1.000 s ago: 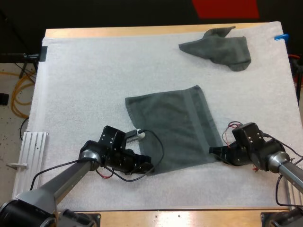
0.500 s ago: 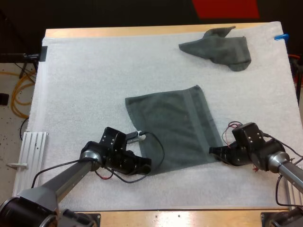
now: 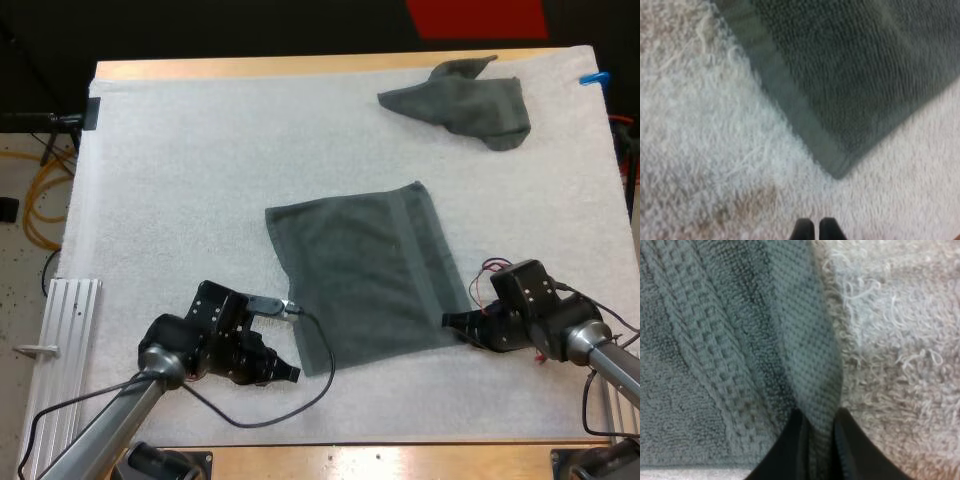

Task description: Pick towel from pile fold and stack

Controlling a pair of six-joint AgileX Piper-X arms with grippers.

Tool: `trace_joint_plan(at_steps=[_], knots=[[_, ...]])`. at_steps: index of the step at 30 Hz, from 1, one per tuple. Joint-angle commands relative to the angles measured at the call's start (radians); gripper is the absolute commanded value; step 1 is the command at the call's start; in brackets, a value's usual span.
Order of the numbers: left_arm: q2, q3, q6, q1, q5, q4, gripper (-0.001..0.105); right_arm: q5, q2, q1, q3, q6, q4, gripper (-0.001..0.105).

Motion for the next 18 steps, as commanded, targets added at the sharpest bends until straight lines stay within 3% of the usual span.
trace_joint_plan(at_steps=[1,6,11,13,15,18], knots=[[-0.028,0.000,0.040,-0.010,-0.018,0.011,0.000,-0.010,-0.008,0.001,0.000,-0.012,0.016,0.000],[-0.076,-0.038,0.166,-0.139,-0.132,-0.037,0.002,-0.010,-0.008,0.001,0.000,-0.012,0.016,0.000],[-0.046,-0.093,0.192,-0.344,-0.326,-0.042,0.025,-0.010,-0.008,0.001,0.000,-0.012,0.016,0.000],[-0.010,-0.110,0.191,-0.420,-0.435,-0.050,0.044,-0.010,-0.008,0.001,0.000,-0.012,0.016,0.000],[0.029,-0.119,0.191,-0.461,-0.461,-0.057,0.053,-0.010,-0.008,0.001,0.000,-0.012,0.016,0.000],[0.102,-0.133,0.175,-0.491,-0.469,-0.057,0.053,-0.010,-0.008,0.001,0.000,-0.012,0.016,0.000]])
